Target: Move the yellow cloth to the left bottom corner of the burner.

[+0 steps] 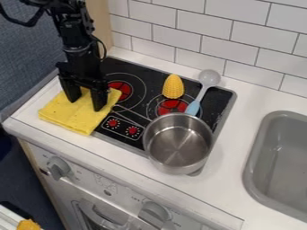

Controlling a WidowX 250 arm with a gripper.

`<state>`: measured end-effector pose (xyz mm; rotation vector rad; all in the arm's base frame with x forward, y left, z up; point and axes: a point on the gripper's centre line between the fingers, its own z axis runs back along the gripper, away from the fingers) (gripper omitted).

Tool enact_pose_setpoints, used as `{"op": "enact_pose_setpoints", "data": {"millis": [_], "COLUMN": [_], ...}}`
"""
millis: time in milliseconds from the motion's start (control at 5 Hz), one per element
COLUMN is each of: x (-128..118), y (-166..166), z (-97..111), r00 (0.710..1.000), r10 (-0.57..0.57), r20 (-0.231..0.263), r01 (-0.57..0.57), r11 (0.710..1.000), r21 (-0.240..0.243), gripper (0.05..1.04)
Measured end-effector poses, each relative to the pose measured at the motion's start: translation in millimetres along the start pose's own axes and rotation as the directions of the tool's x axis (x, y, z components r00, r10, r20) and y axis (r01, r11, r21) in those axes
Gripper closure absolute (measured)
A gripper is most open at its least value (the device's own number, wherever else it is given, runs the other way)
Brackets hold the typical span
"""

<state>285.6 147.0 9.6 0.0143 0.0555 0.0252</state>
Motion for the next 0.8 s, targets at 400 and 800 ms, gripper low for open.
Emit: {"op": "enact_pose_setpoints", "data": {"millis": [400, 800], "x": [5, 5], "y": [-20, -24], "z": [15, 42], "r00": [0.992, 0.986], "r10": [-0.116, -0.126], "r20": [0.054, 0.111], "r01": [0.115, 0.124], "r11": [0.993, 0.992], "r21": [0.006, 0.024], "gripper": [0.084, 0.084]}}
